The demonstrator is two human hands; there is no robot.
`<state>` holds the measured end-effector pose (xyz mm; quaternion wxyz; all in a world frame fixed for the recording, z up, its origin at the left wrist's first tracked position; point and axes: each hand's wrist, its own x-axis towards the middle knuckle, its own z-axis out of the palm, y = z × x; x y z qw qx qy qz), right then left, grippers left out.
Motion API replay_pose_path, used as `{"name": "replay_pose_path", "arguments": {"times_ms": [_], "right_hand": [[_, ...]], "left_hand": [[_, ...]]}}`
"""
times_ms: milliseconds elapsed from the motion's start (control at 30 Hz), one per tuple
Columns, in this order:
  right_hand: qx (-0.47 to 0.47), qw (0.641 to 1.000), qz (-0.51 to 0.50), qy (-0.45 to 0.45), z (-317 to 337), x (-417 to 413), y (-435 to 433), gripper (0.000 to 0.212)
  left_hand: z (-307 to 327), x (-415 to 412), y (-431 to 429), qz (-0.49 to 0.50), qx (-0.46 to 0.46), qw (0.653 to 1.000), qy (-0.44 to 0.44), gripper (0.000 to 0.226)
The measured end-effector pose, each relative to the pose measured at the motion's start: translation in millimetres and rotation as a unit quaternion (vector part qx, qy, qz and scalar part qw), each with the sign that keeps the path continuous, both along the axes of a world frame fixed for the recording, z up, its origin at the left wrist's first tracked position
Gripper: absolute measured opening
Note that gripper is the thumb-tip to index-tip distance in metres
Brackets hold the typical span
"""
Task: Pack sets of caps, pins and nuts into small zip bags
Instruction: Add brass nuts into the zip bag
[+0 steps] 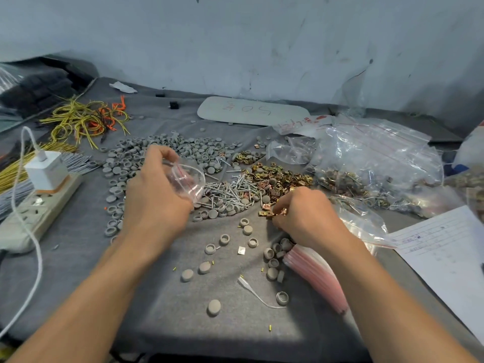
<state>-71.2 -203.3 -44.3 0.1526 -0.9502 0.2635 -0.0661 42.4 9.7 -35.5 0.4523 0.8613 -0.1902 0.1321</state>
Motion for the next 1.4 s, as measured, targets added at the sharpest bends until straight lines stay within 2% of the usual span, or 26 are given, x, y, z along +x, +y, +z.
{"name": "replay_pose_path", "arguments": {"times_ms": [67,167,267,367,433,500,600,733,867,967,1033,1133,1400], "right_hand": [[-0.007,1.000,0.014,0.002,-2.9,5.1,4.8,0.018],[-0.020,0.999,0.032,-0.013,-8.5,12.4,13.1,0.019],[-0.058,0.998,0.031,-0.024,-13.4,19.0,18.1,0.014],[-0.073,0.997,0.027,-0.021,-17.2,21.8,22.2,0.018],[-0.030,0.998,0.023,-0.046,-17.1,21.3,22.3,0.021],[0.076,0.990,0.017,-0.115,-13.9,18.3,21.8,0.020],[0.235,0.949,0.031,-0.210,-6.6,8.7,27.5,0.023],[0.382,0.892,0.025,-0.243,-1.8,1.0,36.4,0.028],[0.544,0.799,-0.012,-0.256,2.0,-1.1,38.0,0.030],[0.649,0.721,-0.018,-0.241,5.8,-3.0,33.9,0.021],[0.691,0.684,0.000,-0.233,8.1,-4.5,31.4,0.014],[0.708,0.666,0.032,-0.233,10.4,-7.5,29.4,0.009],[0.683,0.687,0.108,-0.221,5.9,-9.1,32.4,0.029]], "left_hand": [[-6.1,-1.1,-2.6,-0.015,0.068,0.997,-0.020,0.073],[-14.1,-5.8,-9.6,-0.029,0.138,0.990,0.001,0.073],[-17.6,-10.7,-14.1,-0.042,0.152,0.987,0.011,0.073],[-17.8,-9.8,-13.2,-0.043,0.154,0.987,0.010,0.073],[-17.5,-7.3,-11.7,-0.042,0.152,0.987,0.015,0.072],[-16.8,-5.8,-10.9,-0.041,0.154,0.987,0.013,0.071],[-17.4,-5.9,-11.2,-0.049,0.153,0.987,0.007,0.071],[-19.5,-7.6,-14.3,-0.063,0.149,0.987,0.004,0.073],[-20.6,-10.3,-16.5,-0.063,0.146,0.987,-0.019,0.069],[-22.5,-11.7,-15.9,-0.067,0.151,0.986,-0.032,0.070],[-22.4,-11.4,-15.5,-0.064,0.154,0.985,-0.033,0.070],[-21.1,-11.7,-15.8,-0.065,0.155,0.985,-0.030,0.067],[-20.1,-16.6,-17.6,-0.073,0.163,0.984,-0.028,0.064]]}}
